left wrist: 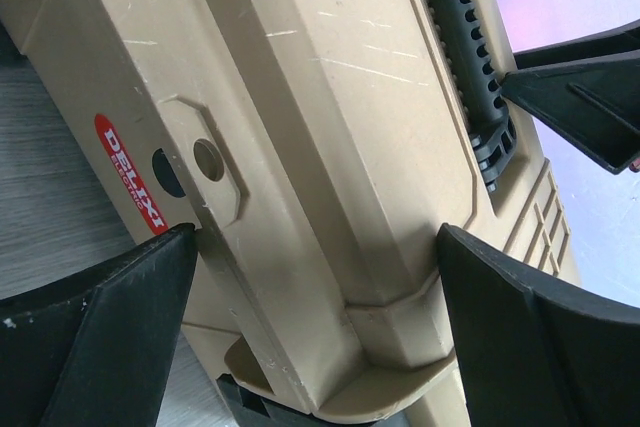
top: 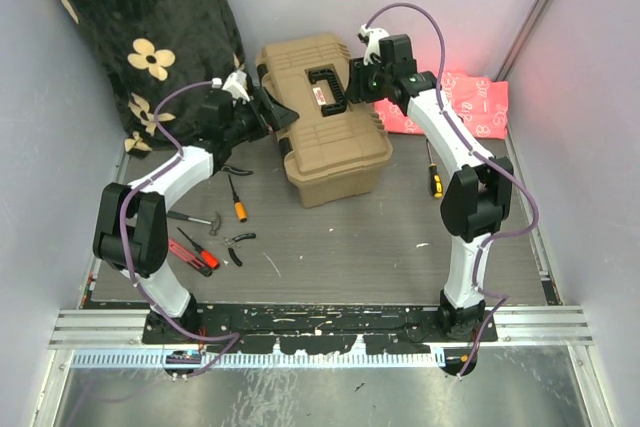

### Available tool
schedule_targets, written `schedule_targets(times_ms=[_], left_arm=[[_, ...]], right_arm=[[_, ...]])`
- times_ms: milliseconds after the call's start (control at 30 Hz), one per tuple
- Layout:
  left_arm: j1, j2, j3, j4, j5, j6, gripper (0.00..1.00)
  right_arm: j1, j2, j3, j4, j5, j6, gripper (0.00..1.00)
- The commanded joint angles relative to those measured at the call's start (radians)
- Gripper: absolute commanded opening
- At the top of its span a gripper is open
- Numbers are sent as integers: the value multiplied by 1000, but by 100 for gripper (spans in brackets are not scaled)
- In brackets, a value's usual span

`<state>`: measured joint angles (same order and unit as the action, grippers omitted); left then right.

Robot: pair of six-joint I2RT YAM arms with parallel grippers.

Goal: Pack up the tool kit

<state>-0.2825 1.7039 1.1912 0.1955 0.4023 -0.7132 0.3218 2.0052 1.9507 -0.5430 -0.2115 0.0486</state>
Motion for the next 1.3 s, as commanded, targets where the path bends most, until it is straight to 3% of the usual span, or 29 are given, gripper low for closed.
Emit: schedule_targets(times_ms=[0, 533, 1100, 1167, 1267], left_arm=[[-157, -13, -74, -67, 182, 63, 98], [-252, -183, -277, -138, 231, 87, 98], [-307, -325, -440, -200, 305, 155, 98], [-305, -342, -444, -212, 294, 164, 98], [-292, -382, -425, -244, 277, 185, 98]], right_arm=[[68, 11, -146, -235, 41, -56, 28], [98, -271, -601, -196, 71, 21, 27], [135, -539, -965, -197, 61, 144, 25], [136, -556, -971, -195, 65, 152, 28], [136, -577, -944, -193, 74, 157, 42]])
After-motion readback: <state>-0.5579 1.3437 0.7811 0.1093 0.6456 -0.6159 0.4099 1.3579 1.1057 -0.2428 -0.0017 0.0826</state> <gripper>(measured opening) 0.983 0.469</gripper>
